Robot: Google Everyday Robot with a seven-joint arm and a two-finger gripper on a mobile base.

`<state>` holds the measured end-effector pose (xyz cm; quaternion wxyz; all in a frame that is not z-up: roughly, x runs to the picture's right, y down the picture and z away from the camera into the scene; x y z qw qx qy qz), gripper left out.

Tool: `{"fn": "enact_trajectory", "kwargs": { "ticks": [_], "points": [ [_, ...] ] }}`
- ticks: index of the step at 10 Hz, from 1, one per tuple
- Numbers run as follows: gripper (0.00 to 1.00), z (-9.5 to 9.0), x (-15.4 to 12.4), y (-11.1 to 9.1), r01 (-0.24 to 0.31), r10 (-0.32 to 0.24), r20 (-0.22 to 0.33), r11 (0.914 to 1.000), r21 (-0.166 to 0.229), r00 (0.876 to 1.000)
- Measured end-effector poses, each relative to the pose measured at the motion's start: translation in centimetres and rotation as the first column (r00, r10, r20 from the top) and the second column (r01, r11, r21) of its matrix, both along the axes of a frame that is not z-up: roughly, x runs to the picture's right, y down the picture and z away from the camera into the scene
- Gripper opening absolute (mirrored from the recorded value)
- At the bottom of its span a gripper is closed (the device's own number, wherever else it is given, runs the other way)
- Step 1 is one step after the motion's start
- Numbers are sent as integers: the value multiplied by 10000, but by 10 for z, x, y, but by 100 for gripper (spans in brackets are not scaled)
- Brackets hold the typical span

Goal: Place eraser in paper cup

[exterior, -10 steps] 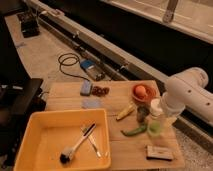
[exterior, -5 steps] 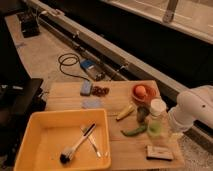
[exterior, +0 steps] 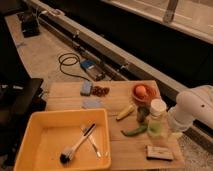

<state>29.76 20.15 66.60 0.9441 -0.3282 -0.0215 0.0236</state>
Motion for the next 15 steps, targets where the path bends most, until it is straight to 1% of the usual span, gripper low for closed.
{"fn": "enact_trajectory", "kwargs": {
  "ticks": [1,2,4,5,7,8,10,11,13,15],
  "points": [
    [65,0,6,11,-123,120,-143,9996,-260,9998],
    [65,0,13,22,-238,228,-242,9989,-411,9994],
    [65,-1,20,40,-373,344,-448,9972,-655,9984],
    [65,0,21,44,-407,372,-486,9965,-733,9981],
    [65,6,23,59,-574,523,-529,9932,-1010,9972],
    [65,13,22,67,-631,569,-546,9908,-1198,9969],
    [65,30,18,84,-711,631,-526,9834,-1668,9966],
    [65,37,16,93,-792,711,-486,9781,-1926,9963],
    [65,44,12,104,-907,837,-404,9697,-2270,9957],
    [65,48,8,112,-983,942,-280,9632,-2503,9952]
  ]
}}
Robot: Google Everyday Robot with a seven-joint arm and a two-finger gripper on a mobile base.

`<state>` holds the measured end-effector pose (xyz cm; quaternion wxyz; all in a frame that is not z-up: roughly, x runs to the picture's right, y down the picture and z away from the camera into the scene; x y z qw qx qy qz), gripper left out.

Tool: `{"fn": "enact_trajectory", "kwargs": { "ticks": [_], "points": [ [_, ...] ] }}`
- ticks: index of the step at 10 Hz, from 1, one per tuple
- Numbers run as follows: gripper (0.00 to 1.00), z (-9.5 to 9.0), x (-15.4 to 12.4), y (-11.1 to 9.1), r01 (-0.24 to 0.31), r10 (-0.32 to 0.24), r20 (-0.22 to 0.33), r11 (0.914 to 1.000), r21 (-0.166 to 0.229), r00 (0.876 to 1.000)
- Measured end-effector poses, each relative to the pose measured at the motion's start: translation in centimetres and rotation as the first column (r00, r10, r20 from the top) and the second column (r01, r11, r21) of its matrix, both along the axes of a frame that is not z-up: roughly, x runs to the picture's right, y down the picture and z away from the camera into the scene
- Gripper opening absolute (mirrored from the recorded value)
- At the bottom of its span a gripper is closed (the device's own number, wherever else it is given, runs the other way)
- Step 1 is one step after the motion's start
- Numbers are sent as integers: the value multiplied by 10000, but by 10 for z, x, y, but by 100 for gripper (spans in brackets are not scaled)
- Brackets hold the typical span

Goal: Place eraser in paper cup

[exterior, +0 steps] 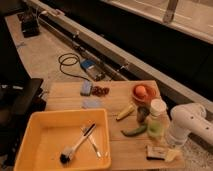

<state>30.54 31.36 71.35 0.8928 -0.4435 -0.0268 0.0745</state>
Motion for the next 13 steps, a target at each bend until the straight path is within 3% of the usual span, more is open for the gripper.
{"fn": "enact_trajectory", "kwargs": {
  "ticks": [3,5,7,11,13],
  "points": [
    [65,6,-4,12,-573,571,426,9983,36,9975],
    [64,10,-4,20,-1145,1139,434,9934,103,9925],
    [49,14,-6,21,-1331,1323,376,9909,201,9905],
    [7,11,-2,12,-1305,1309,-38,9899,552,9914],
    [0,6,11,2,-1305,1338,-410,9886,748,9902]
  ]
}}
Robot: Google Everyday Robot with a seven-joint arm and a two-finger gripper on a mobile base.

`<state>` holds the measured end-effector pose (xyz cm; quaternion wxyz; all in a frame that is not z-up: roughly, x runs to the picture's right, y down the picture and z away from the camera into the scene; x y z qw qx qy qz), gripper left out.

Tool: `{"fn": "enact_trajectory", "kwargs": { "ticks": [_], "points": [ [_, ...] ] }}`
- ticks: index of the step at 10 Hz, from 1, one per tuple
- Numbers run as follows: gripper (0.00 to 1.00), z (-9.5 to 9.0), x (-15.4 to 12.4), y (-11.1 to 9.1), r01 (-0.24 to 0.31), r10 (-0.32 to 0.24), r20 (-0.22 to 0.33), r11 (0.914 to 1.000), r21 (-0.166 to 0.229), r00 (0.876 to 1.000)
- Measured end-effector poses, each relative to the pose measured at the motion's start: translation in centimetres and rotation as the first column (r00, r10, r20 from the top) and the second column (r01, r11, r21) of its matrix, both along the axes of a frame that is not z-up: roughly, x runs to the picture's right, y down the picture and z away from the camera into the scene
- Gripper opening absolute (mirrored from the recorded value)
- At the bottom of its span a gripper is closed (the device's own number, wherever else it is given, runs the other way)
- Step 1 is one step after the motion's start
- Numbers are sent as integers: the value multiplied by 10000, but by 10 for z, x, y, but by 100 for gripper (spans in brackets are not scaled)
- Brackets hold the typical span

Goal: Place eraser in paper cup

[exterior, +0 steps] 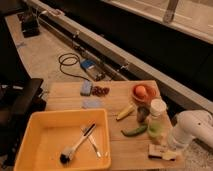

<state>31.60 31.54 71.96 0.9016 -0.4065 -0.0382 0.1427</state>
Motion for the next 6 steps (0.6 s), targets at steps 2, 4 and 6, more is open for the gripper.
{"fn": "enact_trajectory", "kwargs": {
  "ticks": [2,4,6],
  "points": [
    [0,-12,29,-17,44,-36,-762,9999,101,9971],
    [0,-20,60,-29,150,-133,-1581,9998,96,9873],
    [0,-25,93,-48,57,-3,-2448,9998,214,9696]
  ]
}}
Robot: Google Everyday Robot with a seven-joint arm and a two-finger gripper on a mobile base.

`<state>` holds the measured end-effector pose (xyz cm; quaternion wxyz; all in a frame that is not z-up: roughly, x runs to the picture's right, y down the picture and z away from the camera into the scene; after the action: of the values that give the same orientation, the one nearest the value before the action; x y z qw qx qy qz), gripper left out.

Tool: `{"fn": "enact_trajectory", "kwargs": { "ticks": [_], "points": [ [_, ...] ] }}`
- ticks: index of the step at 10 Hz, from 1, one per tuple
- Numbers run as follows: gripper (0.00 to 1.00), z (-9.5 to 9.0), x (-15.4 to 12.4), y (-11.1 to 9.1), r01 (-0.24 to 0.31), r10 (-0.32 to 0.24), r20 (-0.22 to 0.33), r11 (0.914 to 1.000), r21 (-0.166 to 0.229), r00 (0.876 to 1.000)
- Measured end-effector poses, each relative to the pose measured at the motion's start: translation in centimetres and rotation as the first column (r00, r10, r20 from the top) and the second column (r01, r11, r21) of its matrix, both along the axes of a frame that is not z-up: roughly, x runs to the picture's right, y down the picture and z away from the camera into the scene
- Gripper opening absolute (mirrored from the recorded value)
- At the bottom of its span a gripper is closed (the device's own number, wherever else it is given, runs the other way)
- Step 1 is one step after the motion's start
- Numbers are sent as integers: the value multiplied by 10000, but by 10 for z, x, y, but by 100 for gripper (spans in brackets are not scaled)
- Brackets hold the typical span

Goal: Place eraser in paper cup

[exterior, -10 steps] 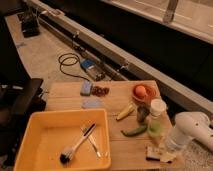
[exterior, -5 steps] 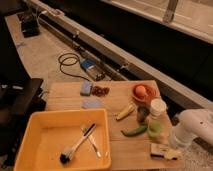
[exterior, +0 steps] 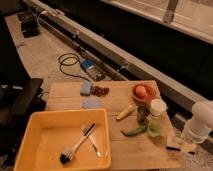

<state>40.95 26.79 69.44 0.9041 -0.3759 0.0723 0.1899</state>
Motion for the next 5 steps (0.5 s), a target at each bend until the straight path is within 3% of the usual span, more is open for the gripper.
{"fn": "enact_trajectory", "kwargs": {
  "ticks": [2,5],
  "points": [
    [0,-8,25,-23,-210,234,-644,9991,376,9976],
    [0,-12,40,-94,-315,465,-1117,9907,1321,9927]
  ]
}}
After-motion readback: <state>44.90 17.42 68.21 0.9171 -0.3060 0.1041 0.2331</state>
